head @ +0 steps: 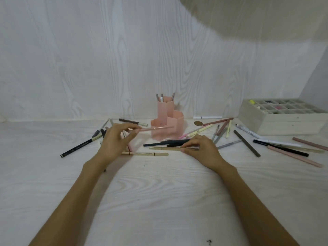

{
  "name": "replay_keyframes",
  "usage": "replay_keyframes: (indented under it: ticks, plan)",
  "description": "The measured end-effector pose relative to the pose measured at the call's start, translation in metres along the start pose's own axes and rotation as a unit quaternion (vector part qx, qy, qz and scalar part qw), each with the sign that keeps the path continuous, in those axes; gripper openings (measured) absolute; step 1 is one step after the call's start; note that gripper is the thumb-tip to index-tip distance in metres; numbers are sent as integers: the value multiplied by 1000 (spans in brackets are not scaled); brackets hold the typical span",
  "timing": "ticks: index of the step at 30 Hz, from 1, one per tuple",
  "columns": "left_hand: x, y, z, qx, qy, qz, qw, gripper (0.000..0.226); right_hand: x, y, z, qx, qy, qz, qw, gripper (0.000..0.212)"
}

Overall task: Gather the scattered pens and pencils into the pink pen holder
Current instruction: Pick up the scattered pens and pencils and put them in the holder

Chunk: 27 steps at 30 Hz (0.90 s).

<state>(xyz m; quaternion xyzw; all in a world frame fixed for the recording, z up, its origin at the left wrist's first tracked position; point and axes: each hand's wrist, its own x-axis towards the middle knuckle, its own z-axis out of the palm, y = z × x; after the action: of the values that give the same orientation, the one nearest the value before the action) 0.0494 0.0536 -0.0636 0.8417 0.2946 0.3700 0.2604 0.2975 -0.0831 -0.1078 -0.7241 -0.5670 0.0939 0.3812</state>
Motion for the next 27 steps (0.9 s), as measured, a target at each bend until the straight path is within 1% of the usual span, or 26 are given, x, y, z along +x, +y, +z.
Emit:
replay_keyframes:
  ticks: [2, 6, 9, 11, 13, 16, 18, 20, 24, 27]
  plan:
    - [13, 16, -9, -29, 39, 7, 999, 13, 0, 0, 1, -4, 1, -3, 1000, 11]
    - [55, 55, -28, -39, 125, 32, 991, 13, 0, 1, 1, -6, 5, -9, 1000, 11]
    - [90, 78, -37, -31, 147, 27, 988, 15, 0, 0, 0, -9, 8, -17, 1000, 12]
    - [108, 86, -35, -5, 131, 15, 991, 23, 0, -1, 0, -9, 11, -19, 1000, 12]
    - [121, 88, -29, 41, 99, 10, 994, 28, 0, -2, 0, -11, 10, -21, 1000, 12]
    - [130, 88, -13, 131, 42, 14, 990, 30, -2, -1, -1, -13, 10, -22, 1000, 12]
    - [132, 87, -1, 166, 21, 20, 986, 30, -2, -1, -1, -13, 9, -22, 1000, 13]
    - [133, 83, 8, 178, 11, 12, 984, 31, -2, -2, -1, -6, 7, -20, 1000, 12]
    - [138, 76, 20, 197, -30, -28, 980, 34, -2, -1, -1, 2, 7, -20, 1000, 12]
    - [138, 73, 21, 182, -27, -26, 983, 33, -2, -1, -2, 3, 5, -18, 1000, 13]
